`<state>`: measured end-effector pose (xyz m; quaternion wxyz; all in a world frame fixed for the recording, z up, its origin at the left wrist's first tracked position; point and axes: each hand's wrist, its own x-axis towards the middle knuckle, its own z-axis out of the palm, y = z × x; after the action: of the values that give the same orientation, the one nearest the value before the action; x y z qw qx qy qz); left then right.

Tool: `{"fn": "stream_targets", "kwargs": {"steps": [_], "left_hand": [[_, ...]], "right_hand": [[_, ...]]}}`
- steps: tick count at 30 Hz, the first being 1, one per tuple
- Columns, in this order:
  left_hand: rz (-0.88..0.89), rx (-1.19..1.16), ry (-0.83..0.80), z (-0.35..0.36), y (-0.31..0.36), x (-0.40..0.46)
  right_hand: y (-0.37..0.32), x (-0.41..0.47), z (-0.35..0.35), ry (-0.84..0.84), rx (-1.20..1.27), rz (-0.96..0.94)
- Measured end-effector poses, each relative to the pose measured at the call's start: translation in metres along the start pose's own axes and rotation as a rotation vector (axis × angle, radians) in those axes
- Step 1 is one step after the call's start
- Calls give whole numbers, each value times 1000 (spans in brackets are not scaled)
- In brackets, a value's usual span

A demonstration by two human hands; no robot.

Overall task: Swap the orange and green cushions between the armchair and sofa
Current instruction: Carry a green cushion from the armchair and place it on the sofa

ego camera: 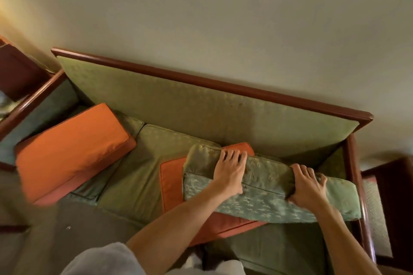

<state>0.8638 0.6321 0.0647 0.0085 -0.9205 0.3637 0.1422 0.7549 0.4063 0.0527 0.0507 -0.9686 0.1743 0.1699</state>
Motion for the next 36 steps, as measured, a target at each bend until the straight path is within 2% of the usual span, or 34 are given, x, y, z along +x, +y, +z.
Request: {"fn": "stream_targets", "kwargs": {"steps": [6, 15, 19, 24, 28, 31, 36], "left_hand": [[-98, -126, 17, -9, -19, 2], [-161, -219, 2, -29, -95, -3], [-177, -213, 22, -32, -160, -8], [-117, -221, 55, -36, -263, 10], [-50, -259, 28, -55, -327, 38], [-11, -260, 61, -77, -372, 55], [42, -153, 211, -105, -431, 88]], "right_hand": [[-13, 26, -19, 11, 3, -131], [-77, 46, -48, 52, -13, -214], [-137, 66, -48, 38, 46, -259], [-217, 112, -53, 15, 76, -254], [-256, 157, -79, -46, 178, -270], [-285, 184, -102, 0, 177, -292], [-327, 231, -128, 95, 164, -313]]}}
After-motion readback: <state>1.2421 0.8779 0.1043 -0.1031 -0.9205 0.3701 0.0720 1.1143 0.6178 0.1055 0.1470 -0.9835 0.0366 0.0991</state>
